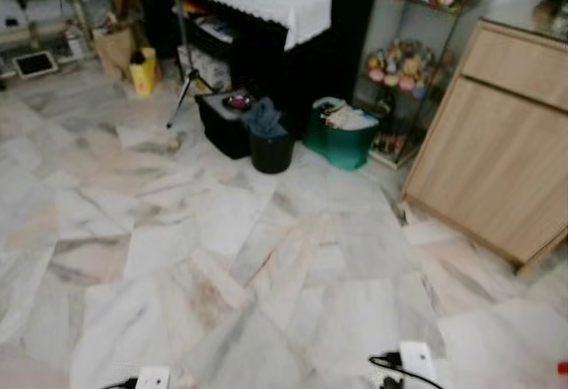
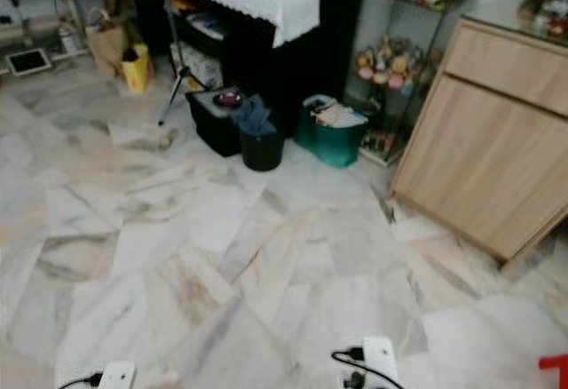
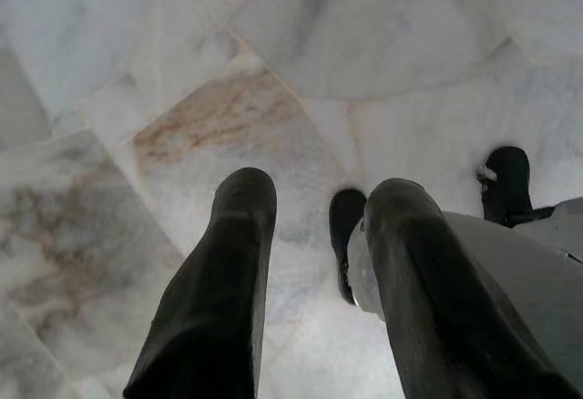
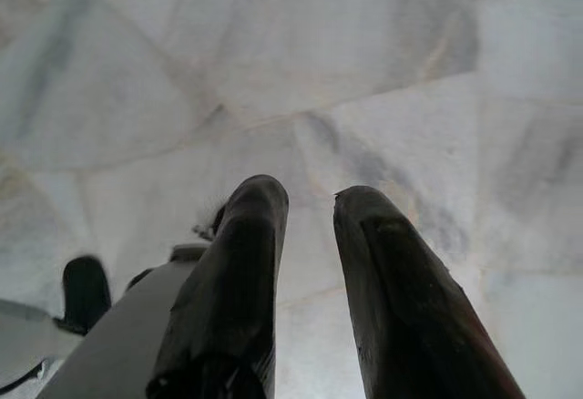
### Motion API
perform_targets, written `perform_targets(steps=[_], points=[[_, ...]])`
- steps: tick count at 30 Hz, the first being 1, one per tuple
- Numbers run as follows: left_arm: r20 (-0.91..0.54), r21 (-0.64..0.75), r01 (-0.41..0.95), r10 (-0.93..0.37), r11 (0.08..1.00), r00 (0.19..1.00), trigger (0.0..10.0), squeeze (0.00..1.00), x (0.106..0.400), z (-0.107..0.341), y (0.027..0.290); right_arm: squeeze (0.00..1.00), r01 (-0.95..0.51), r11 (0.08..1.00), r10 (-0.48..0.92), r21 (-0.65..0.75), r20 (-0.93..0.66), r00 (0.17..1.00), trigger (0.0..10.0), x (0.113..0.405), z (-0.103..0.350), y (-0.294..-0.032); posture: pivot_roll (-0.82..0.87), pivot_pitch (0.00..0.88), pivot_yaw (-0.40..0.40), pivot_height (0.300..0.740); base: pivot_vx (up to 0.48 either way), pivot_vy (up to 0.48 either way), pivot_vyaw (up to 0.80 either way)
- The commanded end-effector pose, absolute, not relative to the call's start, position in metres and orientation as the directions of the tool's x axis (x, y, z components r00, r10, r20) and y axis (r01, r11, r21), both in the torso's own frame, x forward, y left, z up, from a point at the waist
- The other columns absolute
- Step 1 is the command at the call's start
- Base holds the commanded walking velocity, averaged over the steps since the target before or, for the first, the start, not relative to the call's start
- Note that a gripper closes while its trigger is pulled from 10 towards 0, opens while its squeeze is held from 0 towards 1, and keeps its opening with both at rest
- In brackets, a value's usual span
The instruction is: Hang keys on a hook
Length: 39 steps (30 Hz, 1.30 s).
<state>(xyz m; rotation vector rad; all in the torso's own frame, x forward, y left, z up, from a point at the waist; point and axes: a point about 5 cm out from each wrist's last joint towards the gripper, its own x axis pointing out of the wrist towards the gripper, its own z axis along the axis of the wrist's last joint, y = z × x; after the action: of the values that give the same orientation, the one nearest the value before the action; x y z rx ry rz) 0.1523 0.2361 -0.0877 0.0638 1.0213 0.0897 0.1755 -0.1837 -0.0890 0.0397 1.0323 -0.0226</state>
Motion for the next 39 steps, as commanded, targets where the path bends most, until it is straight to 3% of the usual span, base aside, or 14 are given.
perform_targets(steps=[1,9,10,11,20,27,34,35,36,37,39], points=[[-0.861,0.099,-0.036,0.103,0.994,0.498,10.0,0.00,0.149,-0.089,0.238,0.00,0.045,0.998,0.004,0.032,-0.858,0.514,10.0,0.178,-0.088,-0.180,0.08,0.000,-0.030,0.740,0.000,0.000,-0.74],[-0.845,0.113,-0.033,0.114,0.993,0.522,10.0,0.00,0.158,-0.084,0.241,0.00,0.071,0.995,0.021,0.070,-0.842,0.540,10.0,0.190,-0.084,-0.169,0.07,0.000,0.011,0.740,0.000,0.000,-0.74],[-0.843,0.114,-0.034,0.115,0.993,0.525,10.0,0.00,0.160,-0.084,0.241,0.38,0.069,0.995,0.026,0.074,-0.841,0.541,10.0,0.191,-0.083,-0.168,0.07,0.000,0.015,0.740,0.000,0.000,-0.74],[-0.842,0.115,-0.035,0.116,0.993,0.527,10.0,0.00,0.161,-0.083,0.242,1.00,0.061,0.995,0.029,0.074,-0.840,0.542,10.0,0.192,-0.083,-0.167,0.07,0.000,0.017,0.740,0.000,0.000,-0.74],[-0.828,0.132,-0.063,0.145,0.989,0.541,10.0,0.00,0.169,-0.076,0.255,1.00,0.070,0.995,0.019,0.071,-0.825,0.565,10.0,0.200,-0.079,-0.168,0.06,0.000,0.042,0.740,0.000,0.000,-0.76],[-0.838,0.144,-0.092,0.171,0.985,0.518,10.0,0.00,0.159,-0.077,0.266,1.00,0.107,0.992,-0.007,0.062,-0.834,0.551,10.0,0.195,-0.081,-0.180,0.06,0.000,0.043,0.740,0.000,0.000,-0.76],[-0.851,0.131,-0.087,0.157,0.988,0.501,10.0,0.00,0.147,-0.084,0.257,1.00,0.120,0.992,-0.029,0.041,-0.848,0.530,10.0,0.182,-0.086,-0.189,0.08,0.000,0.024,0.740,0.000,0.000,-0.33],[-0.853,0.129,-0.089,0.156,0.988,0.498,10.0,0.00,0.146,-0.085,0.255,0.66,0.120,0.992,-0.031,0.038,-0.849,0.527,10.0,0.180,-0.086,-0.190,0.08,0.000,0.019,0.740,0.000,0.000,0.00],[-0.856,0.124,-0.090,0.153,0.988,0.494,10.0,0.00,0.143,-0.087,0.253,0.17,0.111,0.993,-0.035,0.027,-0.854,0.519,10.0,0.176,-0.088,-0.192,0.09,0.000,0.014,0.740,0.000,0.000,0.00],[-0.857,0.124,-0.090,0.152,0.988,0.492,10.0,0.00,0.142,-0.087,0.253,0.00,0.106,0.994,-0.037,0.021,-0.856,0.515,10.0,0.175,-0.088,-0.193,0.08,0.000,0.013,0.740,0.000,0.000,0.00],[-0.862,0.119,-0.081,0.143,0.990,0.487,10.0,0.00,0.143,-0.088,0.248,0.00,0.112,0.994,-0.052,0.005,-0.864,0.501,10.0,0.169,-0.090,-0.198,0.08,0.000,0.003,0.740,0.000,0.000,0.00]])
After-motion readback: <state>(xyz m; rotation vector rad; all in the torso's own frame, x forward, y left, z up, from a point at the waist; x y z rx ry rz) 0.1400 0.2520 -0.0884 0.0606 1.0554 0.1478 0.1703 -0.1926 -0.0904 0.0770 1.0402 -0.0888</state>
